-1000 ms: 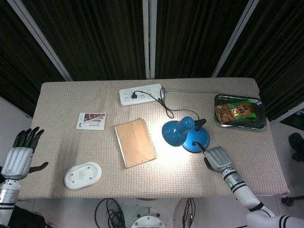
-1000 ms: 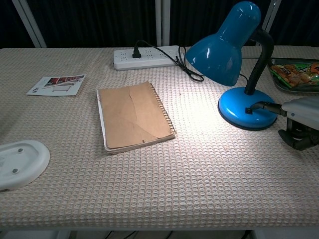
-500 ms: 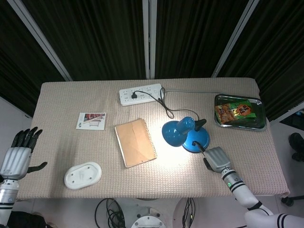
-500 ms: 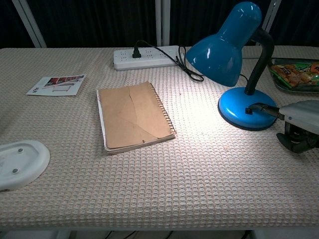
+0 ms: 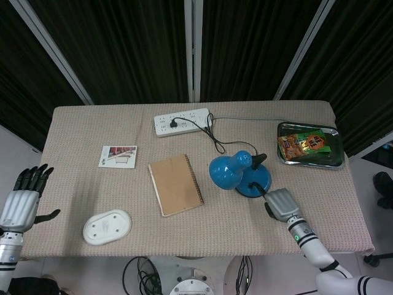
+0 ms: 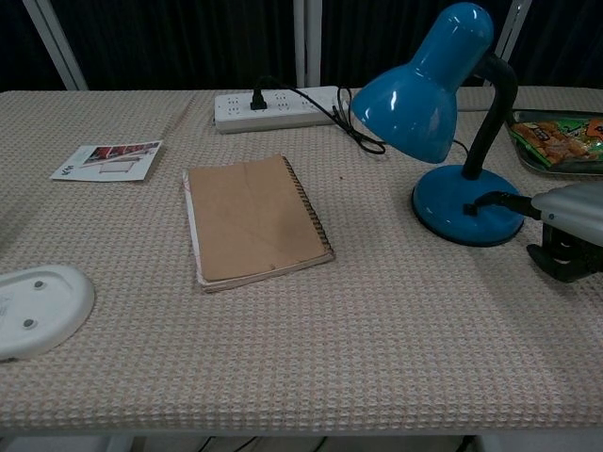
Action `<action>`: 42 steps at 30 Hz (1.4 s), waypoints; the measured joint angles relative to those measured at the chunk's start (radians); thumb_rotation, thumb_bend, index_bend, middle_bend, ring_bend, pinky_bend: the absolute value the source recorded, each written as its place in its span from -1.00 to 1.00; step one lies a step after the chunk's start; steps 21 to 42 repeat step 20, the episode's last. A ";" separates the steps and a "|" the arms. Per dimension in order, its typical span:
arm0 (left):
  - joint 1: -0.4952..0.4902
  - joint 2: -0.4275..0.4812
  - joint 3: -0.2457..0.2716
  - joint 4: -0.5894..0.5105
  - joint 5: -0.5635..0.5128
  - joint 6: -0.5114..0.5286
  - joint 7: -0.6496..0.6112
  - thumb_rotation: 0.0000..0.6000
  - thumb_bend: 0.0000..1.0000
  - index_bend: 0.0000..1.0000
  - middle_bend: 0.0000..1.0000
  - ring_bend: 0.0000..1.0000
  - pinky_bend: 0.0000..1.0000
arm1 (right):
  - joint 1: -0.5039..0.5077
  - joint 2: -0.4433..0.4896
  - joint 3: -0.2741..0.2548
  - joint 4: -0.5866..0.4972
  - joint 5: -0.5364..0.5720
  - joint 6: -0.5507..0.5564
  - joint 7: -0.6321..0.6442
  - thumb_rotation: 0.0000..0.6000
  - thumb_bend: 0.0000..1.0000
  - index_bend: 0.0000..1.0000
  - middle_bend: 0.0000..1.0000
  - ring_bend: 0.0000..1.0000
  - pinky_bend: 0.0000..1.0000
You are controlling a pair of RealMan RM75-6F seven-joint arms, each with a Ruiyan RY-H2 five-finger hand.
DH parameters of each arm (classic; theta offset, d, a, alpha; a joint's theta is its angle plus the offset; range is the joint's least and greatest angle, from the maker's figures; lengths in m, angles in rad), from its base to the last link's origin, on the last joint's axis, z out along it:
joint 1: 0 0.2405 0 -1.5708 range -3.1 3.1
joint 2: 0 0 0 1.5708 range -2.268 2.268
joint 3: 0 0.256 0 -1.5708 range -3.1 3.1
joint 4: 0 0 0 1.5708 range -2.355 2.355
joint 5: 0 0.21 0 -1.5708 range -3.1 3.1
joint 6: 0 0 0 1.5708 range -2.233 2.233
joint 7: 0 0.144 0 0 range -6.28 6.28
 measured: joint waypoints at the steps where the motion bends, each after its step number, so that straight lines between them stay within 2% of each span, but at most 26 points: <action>1: 0.000 0.001 0.000 -0.001 0.001 0.001 0.000 1.00 -1.00 -1.00 -1.00 -1.00 -1.00 | -0.006 0.006 0.000 -0.005 -0.015 0.023 0.004 1.00 0.22 -1.00 1.00 0.99 0.97; 4: 0.000 0.003 -0.001 -0.006 0.005 0.005 0.001 1.00 -1.00 -1.00 -1.00 -1.00 -1.00 | -0.038 0.037 -0.006 -0.028 -0.079 0.118 0.027 1.00 0.19 -1.00 1.00 0.96 0.92; 6: 0.000 0.004 -0.001 -0.008 0.006 0.006 0.001 1.00 -1.00 -1.00 -1.00 -1.00 -1.00 | -0.070 0.069 -0.016 -0.043 -0.126 0.195 0.050 1.00 0.07 -1.00 0.94 0.84 0.82; 7: 0.000 0.005 -0.001 -0.010 0.006 0.005 0.002 1.00 -1.00 -1.00 -1.00 -1.00 -1.00 | -0.086 0.082 -0.020 -0.048 -0.145 0.231 0.061 1.00 -0.09 -1.00 0.76 0.65 0.69; 8: -0.001 0.006 -0.001 -0.011 0.005 0.005 0.003 1.00 -1.00 -1.00 -1.00 -1.00 -1.00 | -0.103 0.093 -0.025 -0.052 -0.163 0.267 0.074 1.00 -0.33 -1.00 0.39 0.29 0.44; 9: -0.001 0.006 -0.001 -0.013 0.005 0.003 0.004 1.00 -1.00 -1.00 -1.00 -1.00 -1.00 | -0.128 0.106 -0.029 -0.052 -0.185 0.319 0.095 1.00 -0.47 -1.00 0.09 0.01 0.29; 10: -0.002 0.006 0.000 -0.015 0.005 0.001 0.005 1.00 -1.00 -1.00 -1.00 -1.00 -1.00 | -0.148 0.115 -0.032 -0.050 -0.200 0.360 0.115 1.00 -0.66 -1.00 -0.35 -0.42 0.07; 11: -0.003 0.007 0.000 -0.016 0.006 -0.001 0.008 1.00 -1.00 -1.00 -1.00 -1.00 -1.00 | -0.169 0.123 -0.035 -0.045 -0.213 0.401 0.139 1.00 -0.79 -1.00 -0.71 -0.77 -0.13; 12: -0.004 0.008 0.000 -0.018 0.006 -0.002 0.010 1.00 -1.00 -1.00 -1.00 -1.00 -1.00 | -0.201 0.133 -0.038 -0.035 -0.227 0.456 0.172 1.00 -0.86 -1.00 -0.89 -0.93 -0.31; 13: -0.005 0.009 0.000 -0.021 0.006 -0.004 0.013 1.00 -1.00 -1.00 -1.00 -1.00 -1.00 | -0.228 0.142 -0.039 -0.026 -0.232 0.495 0.195 1.00 -0.91 -1.00 -0.97 -0.99 -0.49; 14: -0.006 0.011 0.000 -0.022 0.006 -0.005 0.015 1.00 -1.00 -1.00 -1.00 -1.00 -1.00 | -0.255 0.151 -0.039 -0.017 -0.234 0.530 0.218 1.00 -0.93 -1.00 -1.00 -1.00 -0.67; 16: -0.007 0.011 0.000 -0.021 0.005 -0.006 0.014 1.00 -1.00 -1.00 -1.00 -1.00 -1.00 | -0.320 0.171 -0.033 0.009 -0.219 0.588 0.270 1.00 -0.93 -1.00 -1.00 -1.00 -0.86; 19: -0.007 0.009 -0.001 -0.015 0.004 -0.006 0.010 1.00 -1.00 -1.00 -1.00 -1.00 -1.00 | -0.350 0.179 -0.019 0.030 -0.173 0.600 0.290 1.00 -0.92 -1.00 -1.00 -1.00 -1.00; 42: -0.007 0.008 -0.002 -0.012 0.004 -0.005 0.008 1.00 -1.00 -1.00 -1.00 -1.00 -1.00 | -0.356 0.180 -0.013 0.038 -0.155 0.598 0.290 1.00 -0.92 -1.00 -1.00 -1.00 -1.00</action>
